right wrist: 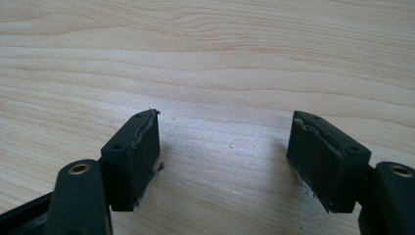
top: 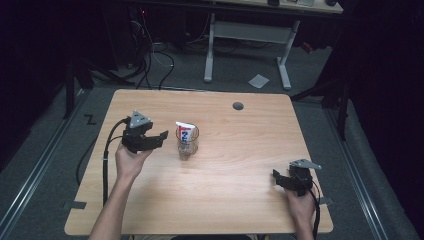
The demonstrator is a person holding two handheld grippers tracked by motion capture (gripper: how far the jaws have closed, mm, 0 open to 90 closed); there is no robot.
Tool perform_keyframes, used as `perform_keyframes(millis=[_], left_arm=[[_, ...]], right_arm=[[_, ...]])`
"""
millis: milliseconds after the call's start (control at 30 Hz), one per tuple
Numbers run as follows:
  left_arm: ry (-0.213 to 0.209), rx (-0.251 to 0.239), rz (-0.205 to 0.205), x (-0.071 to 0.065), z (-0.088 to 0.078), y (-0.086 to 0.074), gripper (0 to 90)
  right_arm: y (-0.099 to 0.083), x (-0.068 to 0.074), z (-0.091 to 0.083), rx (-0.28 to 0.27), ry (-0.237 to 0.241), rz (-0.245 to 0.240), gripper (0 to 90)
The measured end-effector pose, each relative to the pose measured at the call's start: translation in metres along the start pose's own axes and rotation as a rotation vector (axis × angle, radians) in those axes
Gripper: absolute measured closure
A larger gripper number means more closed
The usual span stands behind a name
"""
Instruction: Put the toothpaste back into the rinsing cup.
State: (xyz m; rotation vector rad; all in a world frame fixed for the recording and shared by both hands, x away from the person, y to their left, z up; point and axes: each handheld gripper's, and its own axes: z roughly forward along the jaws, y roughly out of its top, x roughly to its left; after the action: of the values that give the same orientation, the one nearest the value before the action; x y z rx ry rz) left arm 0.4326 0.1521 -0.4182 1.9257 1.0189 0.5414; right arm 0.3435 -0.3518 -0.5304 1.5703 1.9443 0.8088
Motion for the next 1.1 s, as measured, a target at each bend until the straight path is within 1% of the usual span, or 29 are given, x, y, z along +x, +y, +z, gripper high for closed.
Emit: perform_keyframes(millis=[467, 600, 767, 1100], left_arm=[[0.017, -0.020, -0.036, 0.011, -0.015, -0.007, 33.9], [0.019, -0.035, -0.055, 0.014, -0.019, -0.009, 33.9], [0.026, -0.054, -0.066, 0.017, -0.026, -0.011, 33.8], [0.040, -0.057, -0.083, 0.023, -0.035, -0.018, 33.7]], right_arm=[[0.000, 0.000, 0.000, 0.000, 0.000, 0.001, 27.8], [0.000, 0.000, 0.000, 0.000, 0.000, 0.000, 27.8], [0.000, 0.000, 0.000, 0.000, 0.000, 0.000, 27.8], [0.000, 0.000, 0.000, 0.000, 0.000, 0.000, 27.8]])
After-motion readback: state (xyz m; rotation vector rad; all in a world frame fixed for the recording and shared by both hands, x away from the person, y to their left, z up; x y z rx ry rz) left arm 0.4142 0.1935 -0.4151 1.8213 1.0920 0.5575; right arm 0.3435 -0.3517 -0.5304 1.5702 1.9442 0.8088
